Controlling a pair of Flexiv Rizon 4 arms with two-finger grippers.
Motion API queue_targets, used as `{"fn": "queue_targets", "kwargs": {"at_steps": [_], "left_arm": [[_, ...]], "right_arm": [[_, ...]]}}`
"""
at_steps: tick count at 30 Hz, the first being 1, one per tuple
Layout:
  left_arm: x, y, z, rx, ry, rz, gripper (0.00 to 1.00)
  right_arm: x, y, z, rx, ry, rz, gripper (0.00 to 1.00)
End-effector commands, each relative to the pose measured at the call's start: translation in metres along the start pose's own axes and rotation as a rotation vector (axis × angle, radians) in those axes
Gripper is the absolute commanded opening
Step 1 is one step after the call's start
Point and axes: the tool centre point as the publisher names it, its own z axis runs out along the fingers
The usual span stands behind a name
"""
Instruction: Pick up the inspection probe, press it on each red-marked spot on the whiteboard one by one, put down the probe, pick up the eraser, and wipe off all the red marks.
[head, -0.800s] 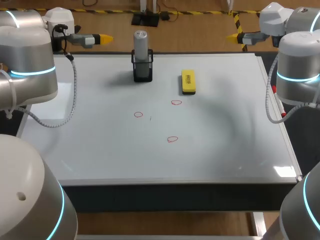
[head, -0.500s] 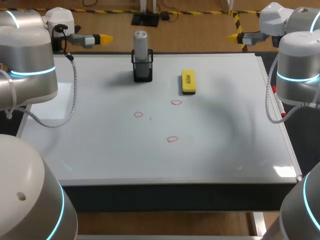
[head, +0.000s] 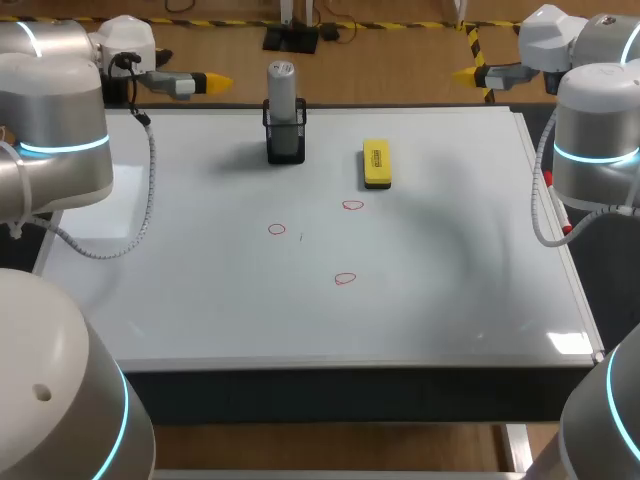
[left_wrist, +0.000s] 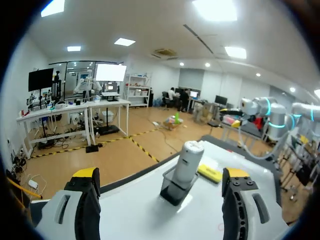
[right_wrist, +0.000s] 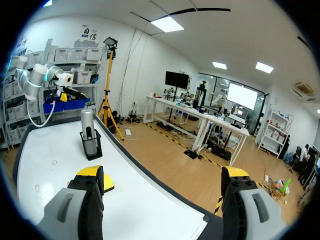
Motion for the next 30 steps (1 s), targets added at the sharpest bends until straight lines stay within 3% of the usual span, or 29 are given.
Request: {"fn": "queue_targets", "kwargs": {"at_steps": [1, 10, 18, 30], "left_arm": [[-0.005, 0.004, 0.003, 0.034, 0.089, 0.043, 1.00], [0.006, 0.007, 0.024, 0.071, 0.327, 0.160, 1.00], [0.027, 0.009, 0.043, 0.098, 0.483, 0.163, 1.00], [0.049, 0.018, 0.069, 0.140, 0.533, 0.143, 1.00]], "right_arm": [[0.000, 0.000, 0.000, 0.000, 0.000, 0.000, 1.00], [0.000, 0.000, 0.000, 0.000, 0.000, 0.000, 1.00], [0.000, 0.000, 0.000, 0.000, 0.000, 0.000, 1.00], [0.000, 0.000, 0.000, 0.000, 0.000, 0.000, 1.00]]}}
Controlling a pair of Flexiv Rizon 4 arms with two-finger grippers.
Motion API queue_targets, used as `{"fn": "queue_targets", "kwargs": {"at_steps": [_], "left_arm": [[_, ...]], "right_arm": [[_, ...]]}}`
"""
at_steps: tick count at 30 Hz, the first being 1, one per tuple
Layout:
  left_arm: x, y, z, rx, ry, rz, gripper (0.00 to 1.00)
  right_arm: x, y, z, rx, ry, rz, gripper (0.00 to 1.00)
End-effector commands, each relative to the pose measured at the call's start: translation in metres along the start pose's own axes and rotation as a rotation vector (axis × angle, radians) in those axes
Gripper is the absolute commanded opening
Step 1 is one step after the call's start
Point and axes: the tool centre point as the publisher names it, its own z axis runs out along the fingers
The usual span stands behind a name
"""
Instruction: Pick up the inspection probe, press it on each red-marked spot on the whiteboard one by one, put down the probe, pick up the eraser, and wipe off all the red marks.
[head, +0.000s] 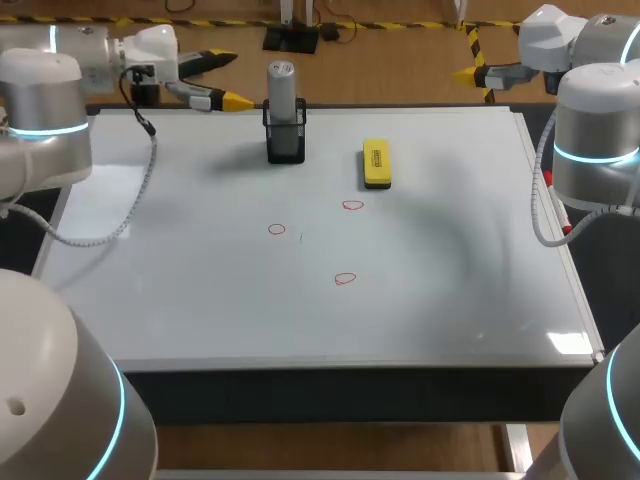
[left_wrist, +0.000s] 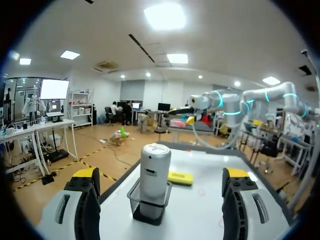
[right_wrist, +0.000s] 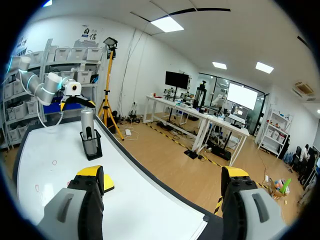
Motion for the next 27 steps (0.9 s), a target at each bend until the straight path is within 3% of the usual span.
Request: {"fn": "queue_targets", "kwargs": {"at_steps": [1, 18, 27], "left_arm": [[-0.005, 0.009, 0.011, 0.031, 0.035, -0.004, 1.00], [-0.017, 0.015, 0.041, 0.079, 0.075, 0.017, 1.00], [-0.014, 0.017, 0.065, 0.094, 0.102, 0.005, 1.00]], "right_arm": [[0.000, 0.000, 0.000, 0.000, 0.000, 0.000, 1.00], [0.000, 0.000, 0.000, 0.000, 0.000, 0.000, 1.00], [0.000, 0.000, 0.000, 0.000, 0.000, 0.000, 1.00]]}}
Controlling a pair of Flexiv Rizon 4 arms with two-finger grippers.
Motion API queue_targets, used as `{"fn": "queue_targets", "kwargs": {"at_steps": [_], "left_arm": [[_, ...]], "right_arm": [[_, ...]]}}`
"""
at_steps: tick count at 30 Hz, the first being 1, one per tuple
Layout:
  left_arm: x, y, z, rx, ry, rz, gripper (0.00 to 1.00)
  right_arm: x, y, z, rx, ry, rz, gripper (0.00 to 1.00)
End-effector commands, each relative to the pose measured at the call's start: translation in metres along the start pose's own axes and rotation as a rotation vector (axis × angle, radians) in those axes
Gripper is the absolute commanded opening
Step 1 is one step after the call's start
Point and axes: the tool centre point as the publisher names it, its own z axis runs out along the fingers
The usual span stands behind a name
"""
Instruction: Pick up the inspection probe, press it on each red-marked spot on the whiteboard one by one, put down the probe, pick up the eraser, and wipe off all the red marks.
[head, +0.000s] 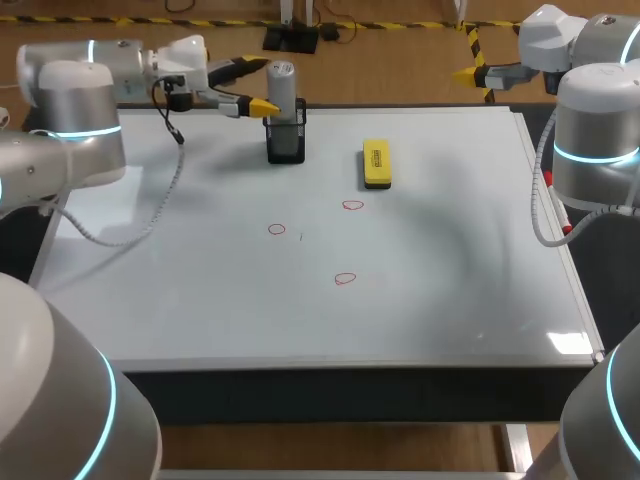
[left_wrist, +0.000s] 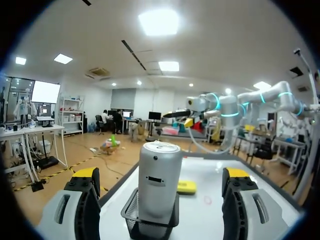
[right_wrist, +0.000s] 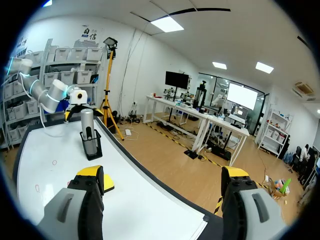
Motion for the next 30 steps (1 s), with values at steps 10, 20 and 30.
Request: {"fn": "queue_targets", "kwargs": {"at_steps": [10, 20, 30], "left_arm": [[-0.006, 0.006, 0.024, 0.030, -0.007, 0.001, 1.00], [-0.002, 0.009, 0.035, 0.043, -0.024, 0.000, 1.00], [0.001, 0.007, 0.033, 0.043, -0.017, 0.016, 1.00]], "right_arm": [[0.000, 0.000, 0.000, 0.000, 0.000, 0.000, 1.00], [0.000, 0.000, 0.000, 0.000, 0.000, 0.000, 1.00], [0.000, 0.000, 0.000, 0.000, 0.000, 0.000, 1.00]]}}
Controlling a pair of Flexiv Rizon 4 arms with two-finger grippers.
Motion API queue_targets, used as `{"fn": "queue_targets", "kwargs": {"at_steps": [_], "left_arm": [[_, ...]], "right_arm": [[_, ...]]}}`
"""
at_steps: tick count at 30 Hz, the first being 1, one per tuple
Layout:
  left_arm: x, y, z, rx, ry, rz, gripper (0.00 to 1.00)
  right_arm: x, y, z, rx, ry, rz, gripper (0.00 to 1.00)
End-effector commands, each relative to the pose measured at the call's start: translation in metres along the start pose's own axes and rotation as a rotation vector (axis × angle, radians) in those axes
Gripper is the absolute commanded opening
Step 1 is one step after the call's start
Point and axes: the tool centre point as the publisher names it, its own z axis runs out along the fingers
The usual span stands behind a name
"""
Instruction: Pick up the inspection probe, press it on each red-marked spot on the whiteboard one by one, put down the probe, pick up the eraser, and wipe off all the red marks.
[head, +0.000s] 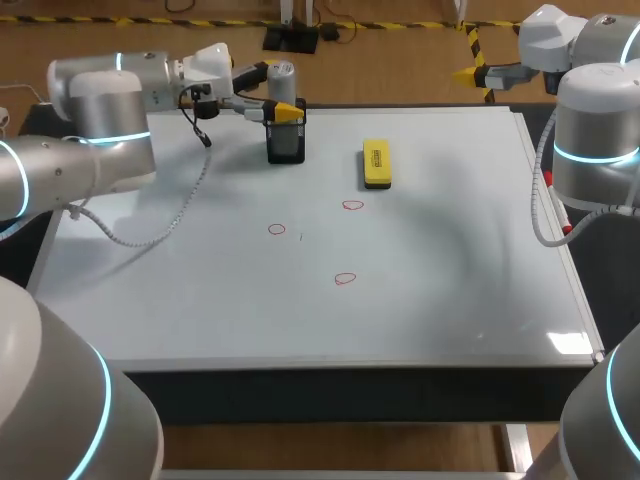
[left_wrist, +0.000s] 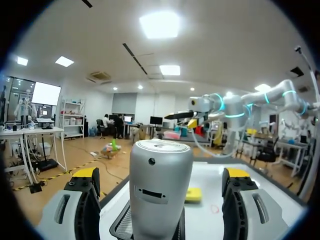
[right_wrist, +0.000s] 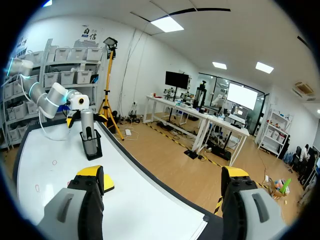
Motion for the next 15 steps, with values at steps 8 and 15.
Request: {"fn": "queue_targets", "kwargs": {"at_steps": [8, 15], "left_arm": [[0.009, -0.002, -0.008, 0.007, 0.036, 0.019, 0.33], [0.011, -0.002, -0.013, 0.012, 0.032, 0.025, 0.00]], "right_arm": [[0.000, 0.000, 0.000, 0.000, 0.001, 0.000, 1.00], [0.000, 0.000, 0.000, 0.000, 0.001, 0.000, 1.00]]}}
